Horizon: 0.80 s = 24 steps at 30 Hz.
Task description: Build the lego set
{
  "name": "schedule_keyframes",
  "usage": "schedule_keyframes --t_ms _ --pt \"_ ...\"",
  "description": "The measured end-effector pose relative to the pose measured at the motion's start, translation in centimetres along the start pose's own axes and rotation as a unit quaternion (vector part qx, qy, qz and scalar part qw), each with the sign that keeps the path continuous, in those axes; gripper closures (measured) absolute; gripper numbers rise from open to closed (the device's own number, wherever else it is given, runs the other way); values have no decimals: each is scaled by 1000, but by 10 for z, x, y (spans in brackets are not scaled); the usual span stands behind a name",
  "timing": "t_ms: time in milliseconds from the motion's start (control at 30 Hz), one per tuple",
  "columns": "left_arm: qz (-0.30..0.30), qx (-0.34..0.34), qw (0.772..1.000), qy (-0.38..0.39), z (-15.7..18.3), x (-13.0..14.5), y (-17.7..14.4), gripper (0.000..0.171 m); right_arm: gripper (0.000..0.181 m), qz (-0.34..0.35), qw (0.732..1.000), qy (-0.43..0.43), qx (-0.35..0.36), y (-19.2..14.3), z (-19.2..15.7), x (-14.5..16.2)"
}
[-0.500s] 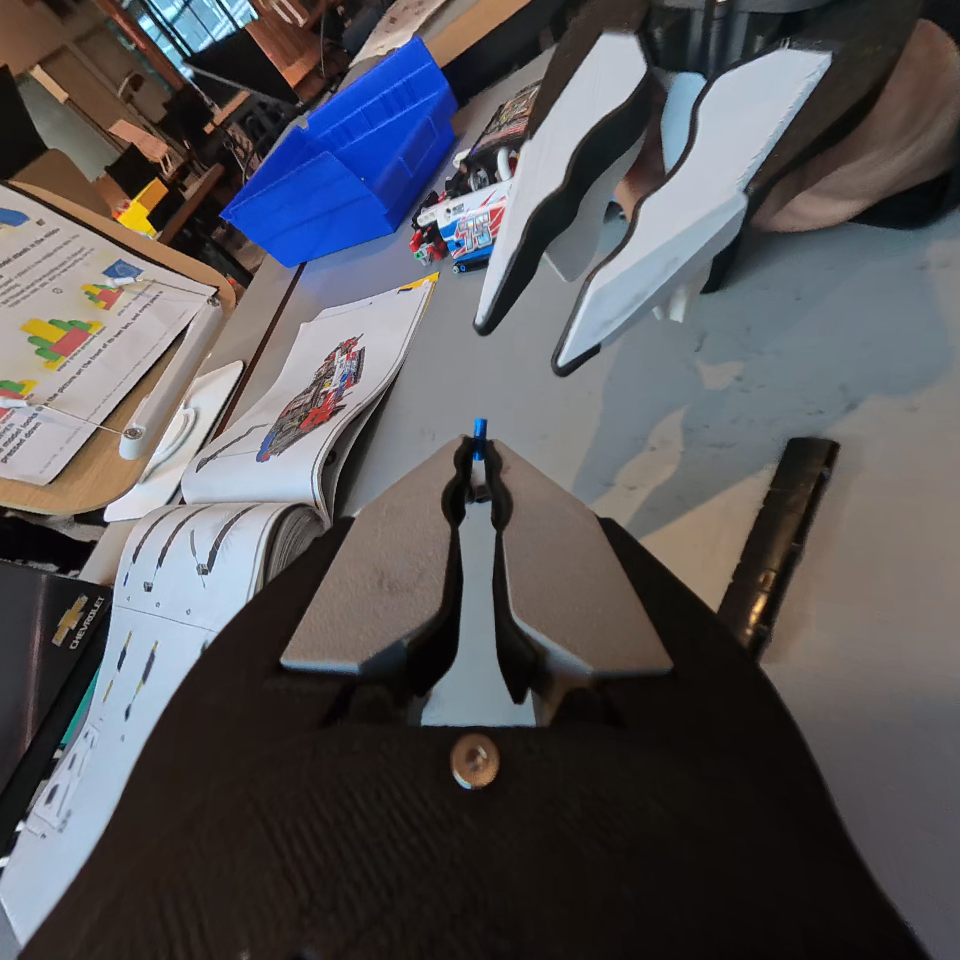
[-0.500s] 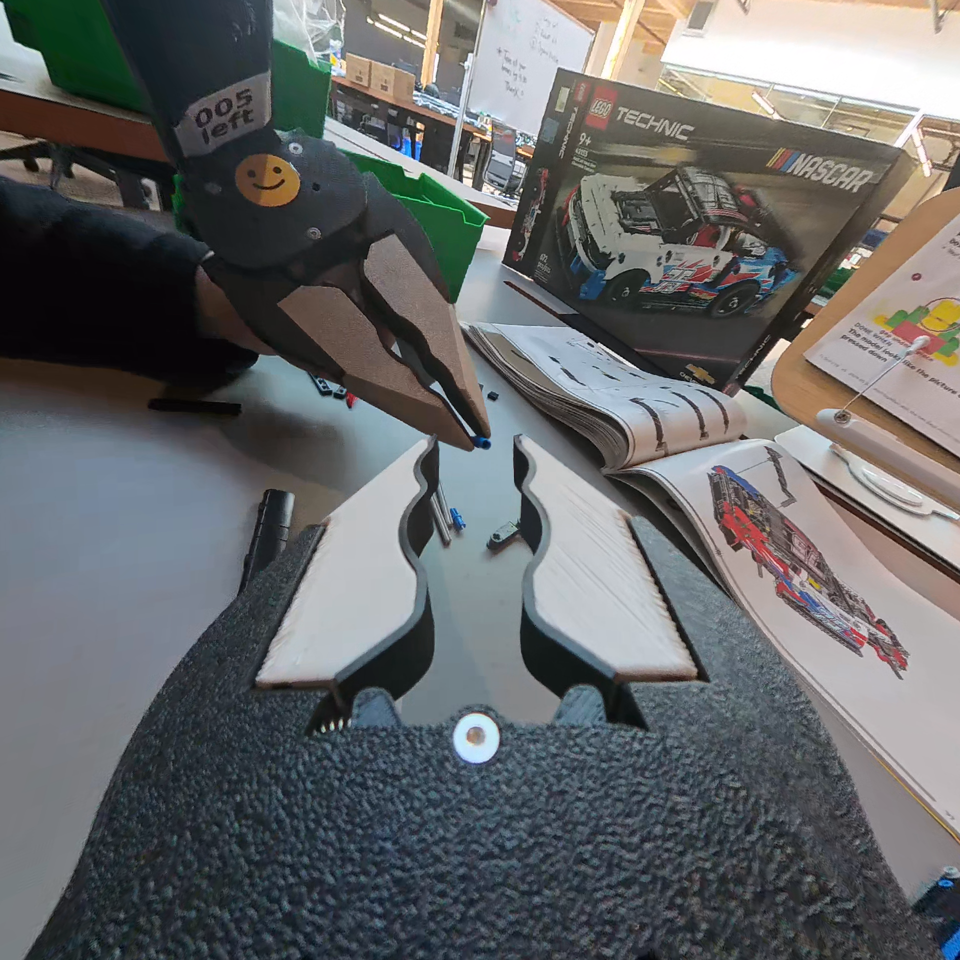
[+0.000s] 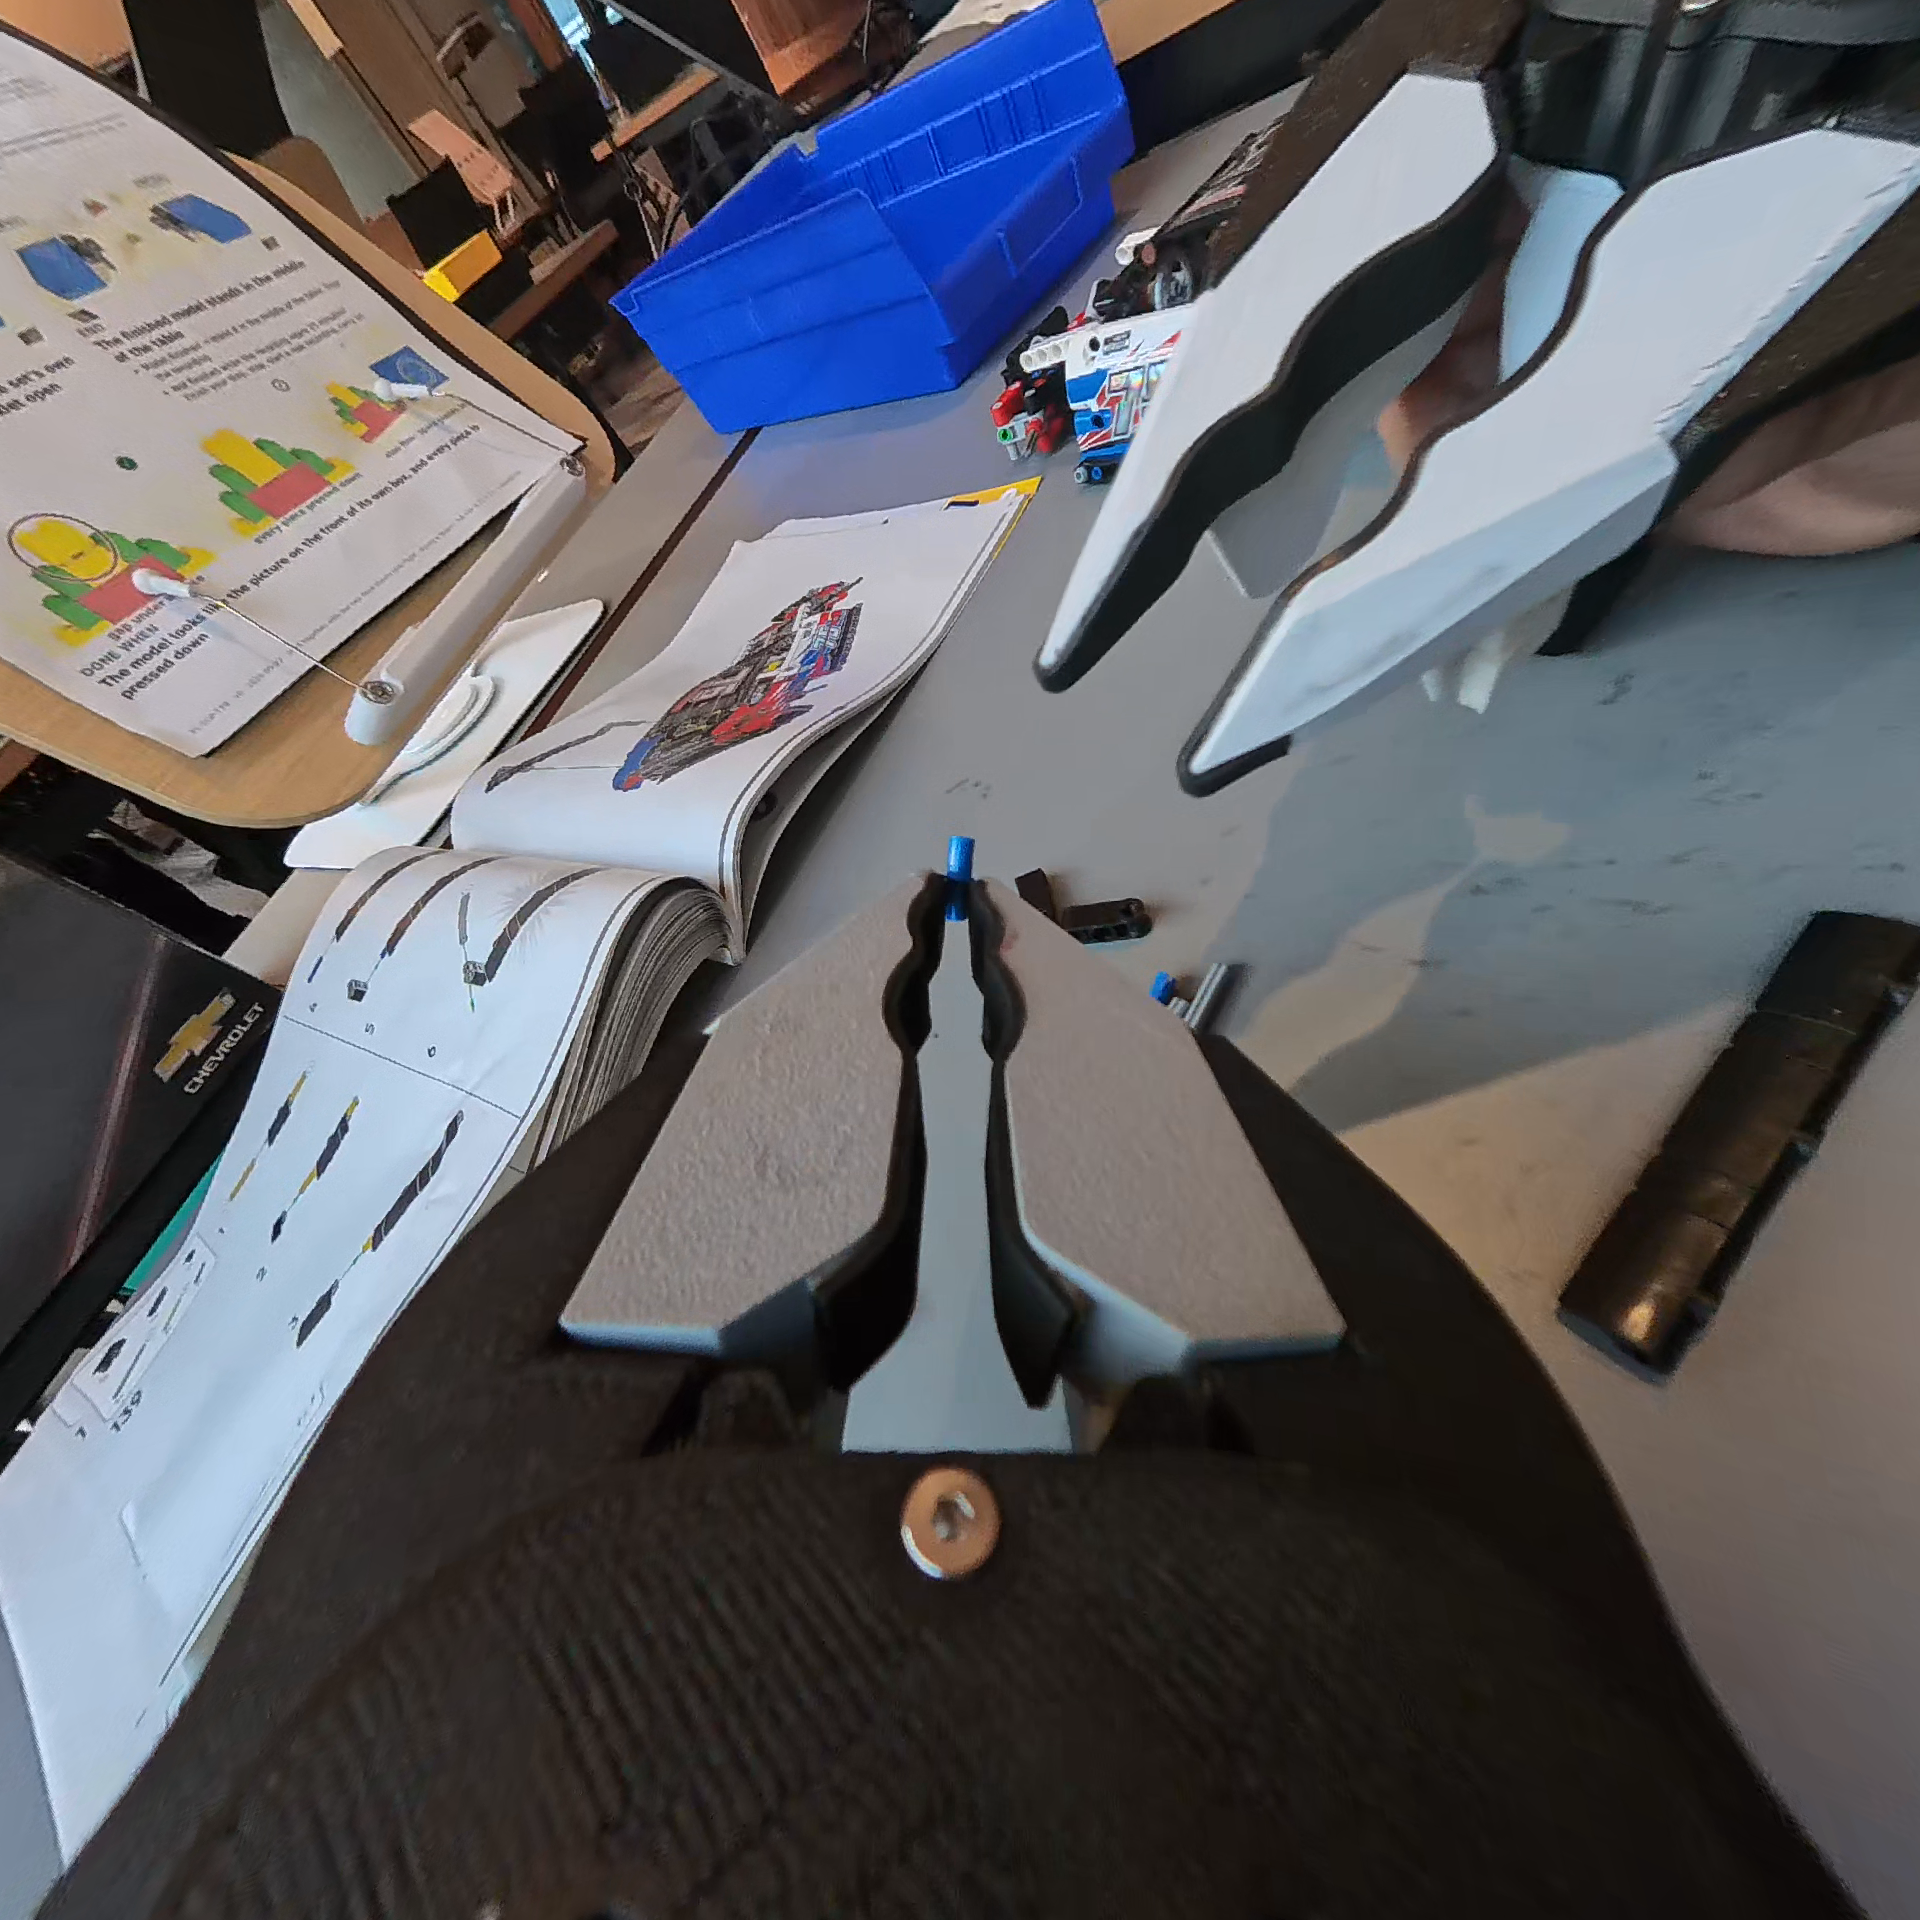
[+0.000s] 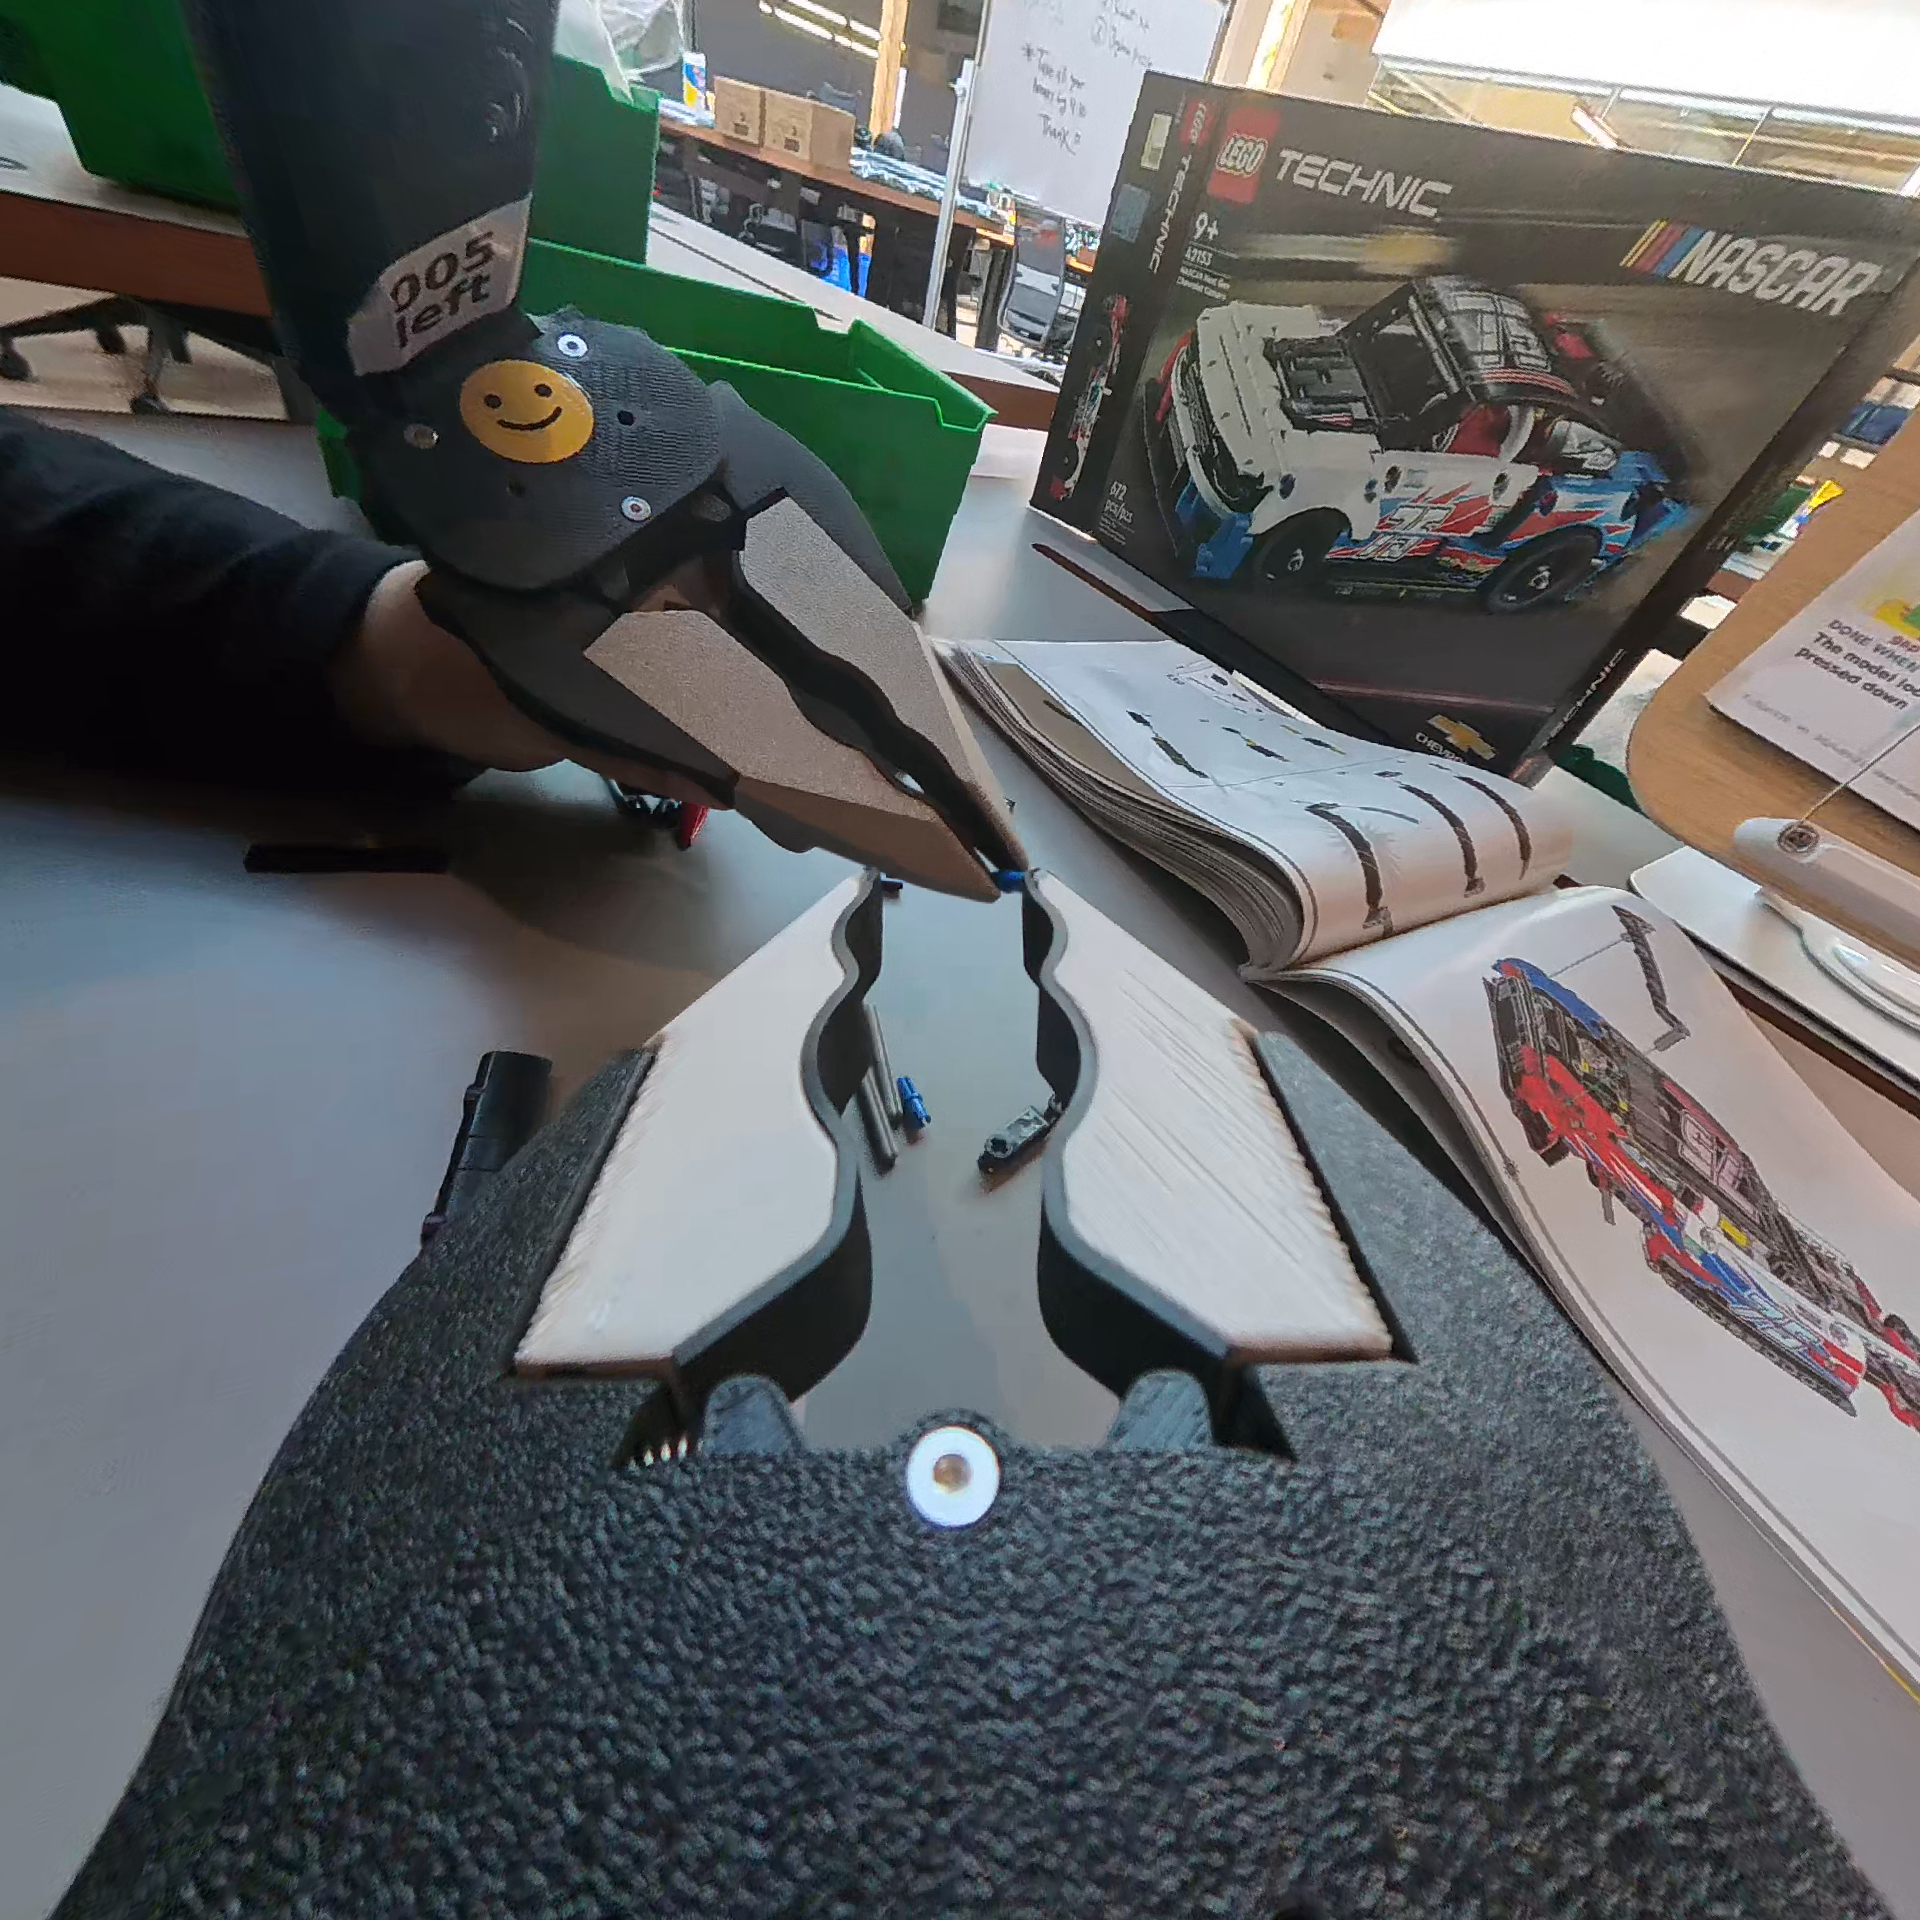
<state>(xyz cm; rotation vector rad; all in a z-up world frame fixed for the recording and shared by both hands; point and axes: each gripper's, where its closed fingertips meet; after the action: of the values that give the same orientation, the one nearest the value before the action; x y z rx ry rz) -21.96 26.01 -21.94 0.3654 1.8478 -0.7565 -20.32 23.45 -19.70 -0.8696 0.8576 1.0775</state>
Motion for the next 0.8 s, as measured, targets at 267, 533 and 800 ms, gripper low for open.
schedule_keyframes --t_ms 267,533,800 --pt "14 2 997 81 12 -6 -4 171 160 11 1000 4 9 -2 3 -2" --pt "21 -6 984 179 25 -10 -7 171 164 17 1000 7 2 -4 2 -4" --pt "45 -16 975 216 30 -19 -13 171 171 -11 1000 -24 -1 0 -6 1"
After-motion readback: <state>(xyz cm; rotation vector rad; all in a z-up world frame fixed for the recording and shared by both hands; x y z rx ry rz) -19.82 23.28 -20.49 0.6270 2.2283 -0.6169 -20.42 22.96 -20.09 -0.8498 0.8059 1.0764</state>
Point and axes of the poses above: each gripper's, where its closed fingertips meet, y out along the fingers, x out of its underside, z = x × y across the jaws, and after that the axes turned 11 degrees about -y, right-handed
